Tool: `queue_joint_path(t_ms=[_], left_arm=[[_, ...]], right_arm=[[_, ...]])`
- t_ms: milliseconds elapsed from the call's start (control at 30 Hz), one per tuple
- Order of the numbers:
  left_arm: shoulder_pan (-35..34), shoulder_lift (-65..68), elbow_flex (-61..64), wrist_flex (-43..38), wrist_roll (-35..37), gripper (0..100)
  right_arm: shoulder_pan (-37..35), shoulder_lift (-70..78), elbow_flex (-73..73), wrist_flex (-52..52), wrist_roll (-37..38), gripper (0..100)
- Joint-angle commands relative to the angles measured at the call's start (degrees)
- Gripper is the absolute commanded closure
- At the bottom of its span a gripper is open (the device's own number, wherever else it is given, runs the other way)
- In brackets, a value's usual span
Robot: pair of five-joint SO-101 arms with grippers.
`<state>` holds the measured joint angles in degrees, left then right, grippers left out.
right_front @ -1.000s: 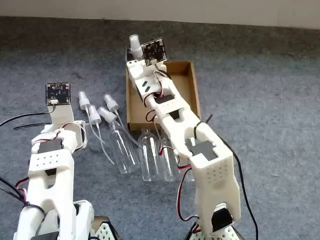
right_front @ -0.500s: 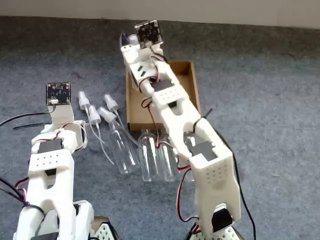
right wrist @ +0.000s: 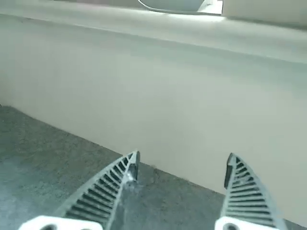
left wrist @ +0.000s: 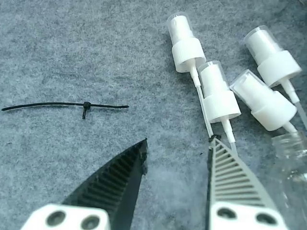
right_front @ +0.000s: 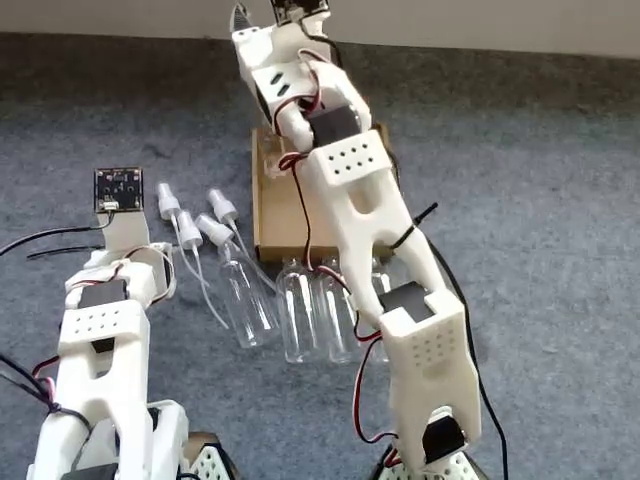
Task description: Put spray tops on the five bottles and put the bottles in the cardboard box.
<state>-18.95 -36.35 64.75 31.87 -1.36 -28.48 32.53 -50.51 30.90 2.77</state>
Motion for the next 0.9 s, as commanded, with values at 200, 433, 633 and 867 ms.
queue_joint_path(t_ms=[200,433,633,867], left_arm=[[0.57,-0.92,-0.31,-1.14,0.26,80],[0.57,-0.92,0.40,-1.32,0.26,80],[0.31,-0.92,0.57,-1.32,0.35,80],[0.31,-0.92,0.84,-2.64,0.26,80]], right_arm=[[-0.22,-1.45,-32.57,46.46,0.79,75.3],[3.12,-1.71,-48.22,70.29,0.79,75.3],[15.96,-1.80,-51.91,70.55,0.44,75.3],[22.02,-9.27,-47.60,70.64,-3.78,75.3]])
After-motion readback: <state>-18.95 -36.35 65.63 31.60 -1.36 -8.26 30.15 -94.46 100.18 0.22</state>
